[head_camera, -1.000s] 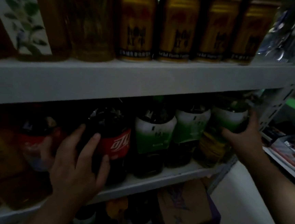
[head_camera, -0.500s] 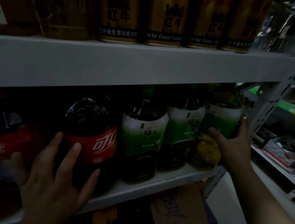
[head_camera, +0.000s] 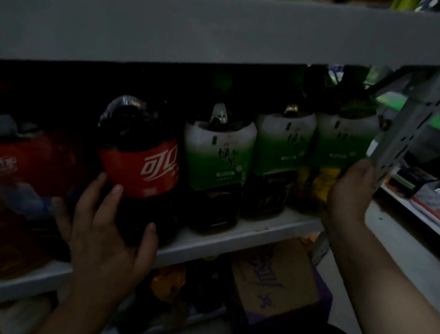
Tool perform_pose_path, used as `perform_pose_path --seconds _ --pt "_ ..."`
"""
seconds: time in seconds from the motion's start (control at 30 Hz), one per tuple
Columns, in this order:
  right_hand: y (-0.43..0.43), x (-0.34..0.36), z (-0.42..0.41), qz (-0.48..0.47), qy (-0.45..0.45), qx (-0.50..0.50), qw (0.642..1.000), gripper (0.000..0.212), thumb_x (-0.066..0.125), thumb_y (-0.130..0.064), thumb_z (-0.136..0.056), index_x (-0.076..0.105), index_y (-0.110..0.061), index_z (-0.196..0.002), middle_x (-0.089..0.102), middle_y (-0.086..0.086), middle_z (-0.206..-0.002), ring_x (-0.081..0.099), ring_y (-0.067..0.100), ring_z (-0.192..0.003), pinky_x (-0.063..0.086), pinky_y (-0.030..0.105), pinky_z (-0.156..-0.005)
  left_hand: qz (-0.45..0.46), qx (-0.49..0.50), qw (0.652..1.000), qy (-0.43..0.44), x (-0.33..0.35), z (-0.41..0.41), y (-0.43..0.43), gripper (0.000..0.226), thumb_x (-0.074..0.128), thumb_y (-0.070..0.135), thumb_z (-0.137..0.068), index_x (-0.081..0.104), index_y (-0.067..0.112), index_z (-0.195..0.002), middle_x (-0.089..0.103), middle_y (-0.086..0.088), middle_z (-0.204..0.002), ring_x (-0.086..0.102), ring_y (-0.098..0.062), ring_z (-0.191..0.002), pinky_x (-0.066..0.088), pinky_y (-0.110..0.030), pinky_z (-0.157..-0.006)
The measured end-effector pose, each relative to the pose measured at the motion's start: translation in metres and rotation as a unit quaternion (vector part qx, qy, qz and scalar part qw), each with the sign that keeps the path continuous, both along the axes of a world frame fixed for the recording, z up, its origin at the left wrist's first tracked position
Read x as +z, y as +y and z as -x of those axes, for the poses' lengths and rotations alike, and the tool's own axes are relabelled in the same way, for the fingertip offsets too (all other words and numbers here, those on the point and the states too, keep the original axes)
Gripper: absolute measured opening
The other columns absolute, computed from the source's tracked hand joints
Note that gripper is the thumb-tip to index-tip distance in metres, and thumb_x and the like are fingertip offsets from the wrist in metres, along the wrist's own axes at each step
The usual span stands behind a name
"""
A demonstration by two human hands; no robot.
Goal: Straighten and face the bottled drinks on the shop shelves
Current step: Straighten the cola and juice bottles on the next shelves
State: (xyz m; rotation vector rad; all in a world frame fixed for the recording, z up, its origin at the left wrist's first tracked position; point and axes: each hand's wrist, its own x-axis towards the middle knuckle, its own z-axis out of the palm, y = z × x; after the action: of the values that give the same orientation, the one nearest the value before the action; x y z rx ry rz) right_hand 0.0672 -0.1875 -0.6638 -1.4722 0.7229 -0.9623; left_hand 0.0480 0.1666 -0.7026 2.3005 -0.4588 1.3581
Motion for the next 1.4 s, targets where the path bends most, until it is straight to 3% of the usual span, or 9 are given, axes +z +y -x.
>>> perform_pose_path --seconds 0.1,0.3,0.5,0.63,0.77,1.0,1.1,1.23,1.4 --pt "-0.004 0.005 -0.019 -0.066 -0.014 -0.012 0.998 0.049 0.02 -0.045 -0.101 0.035 -0.025 -0.144 0.039 0.002 -0.145 0.042 0.02 -0.124 0.031 0.024 -0.088 0.019 -0.021 0.999 0.041 -0.003 0.009 -0.005 0.071 0.058 0.039 -0.076 0.032 0.007 -0.133 0.037 -0.021 -0.141 0.033 -0.031 -0.135 0.005 -0.051 -0.117" --pt "-0.01 -0.004 -0.012 -0.03 -0.002 0.05 0.998 0.054 0.02 -0.054 -0.098 0.029 -0.03 -0.146 0.034 0.0 -0.15 0.036 0.022 -0.133 0.032 0.036 -0.106 0.038 -0.053 0.994 0.088 -0.001 0.021 -0.005 0.07 0.056 0.039 -0.076 0.033 0.009 -0.135 0.034 -0.015 -0.144 0.032 -0.029 -0.135 0.013 -0.049 -0.117" --pt "0.085 -0.044 0.054 0.147 -0.048 0.036 0.987 0.043 0.044 -0.03 -0.093 0.04 -0.029 -0.135 0.042 -0.009 -0.137 0.036 -0.006 -0.118 0.025 0.004 -0.092 0.111 -0.025 0.984 0.139 -0.004 0.041 0.013 0.057 0.058 0.032 -0.079 0.044 0.012 -0.13 0.046 -0.012 -0.133 0.042 -0.019 -0.124 0.029 -0.02 -0.104" --pt "0.166 -0.022 0.066 0.285 -0.154 0.228 0.918 0.028 0.054 -0.02 -0.089 0.059 -0.013 -0.115 0.053 -0.01 -0.124 0.048 0.001 -0.117 0.039 0.016 -0.096 0.285 -0.021 0.926 0.245 -0.02 0.048 -0.003 0.056 0.068 0.031 -0.079 0.048 0.024 -0.13 0.053 0.002 -0.124 0.052 -0.013 -0.114 0.041 -0.029 -0.094" --pt "0.213 0.061 0.04 0.363 -0.219 0.313 0.85 0.031 0.055 -0.007 -0.087 0.06 -0.001 -0.117 0.054 0.0 -0.12 0.049 0.009 -0.116 0.037 0.018 -0.099 0.381 0.007 0.879 0.287 -0.032 0.043 -0.043 0.078 0.08 0.022 -0.073 0.039 0.012 -0.138 0.044 -0.003 -0.131 0.045 -0.022 -0.124 0.035 -0.031 -0.104" --pt "0.244 0.133 -0.005 0.273 -0.009 0.417 0.867 0.02 0.056 -0.031 -0.089 0.062 -0.016 -0.102 0.064 -0.004 -0.094 0.06 0.008 -0.085 0.046 0.017 -0.067 0.351 0.078 0.877 0.317 -0.028 0.023 -0.065 0.111 0.085 0.045 -0.058 0.022 0.018 -0.145 0.034 -0.01 -0.139 0.038 -0.027 -0.125 0.034 -0.036 -0.102" --pt "0.245 0.139 -0.011 0.248 -0.002 0.455 0.855 0.033 0.062 -0.033 -0.088 0.064 -0.018 -0.117 0.066 -0.001 -0.11 0.062 0.014 -0.096 0.051 0.027 -0.082 0.333 0.059 0.88 0.335 -0.032 0.017 -0.051 0.11 0.081 0.051 -0.062 0.019 0.021 -0.148 0.036 -0.009 -0.143 0.04 -0.027 -0.127 0.037 -0.037 -0.102" --pt "0.244 0.135 -0.011 0.248 -0.036 0.471 0.846 0.035 0.071 -0.036 -0.081 0.064 -0.025 -0.113 0.062 -0.02 -0.091 0.058 -0.008 -0.079 0.046 0.004 -0.06 0.282 0.002 0.895 0.345 -0.039 0.018 -0.028 0.107 0.074 0.05 -0.071 0.009 0.026 -0.152 0.032 -0.003 -0.151 0.037 -0.02 -0.133 0.034 -0.03 -0.103" --pt "0.246 0.134 -0.008 0.256 -0.049 0.445 0.857 0.014 0.073 -0.037 -0.079 0.064 -0.033 -0.089 0.062 -0.021 -0.084 0.06 -0.013 -0.073 0.048 0.007 -0.062 0.194 0.034 0.916 0.348 -0.04 0.025 -0.024 0.095 0.059 0.057 -0.082 0.005 0.022 -0.152 0.037 -0.003 -0.148 0.044 -0.021 -0.127 0.041 -0.033 -0.097"
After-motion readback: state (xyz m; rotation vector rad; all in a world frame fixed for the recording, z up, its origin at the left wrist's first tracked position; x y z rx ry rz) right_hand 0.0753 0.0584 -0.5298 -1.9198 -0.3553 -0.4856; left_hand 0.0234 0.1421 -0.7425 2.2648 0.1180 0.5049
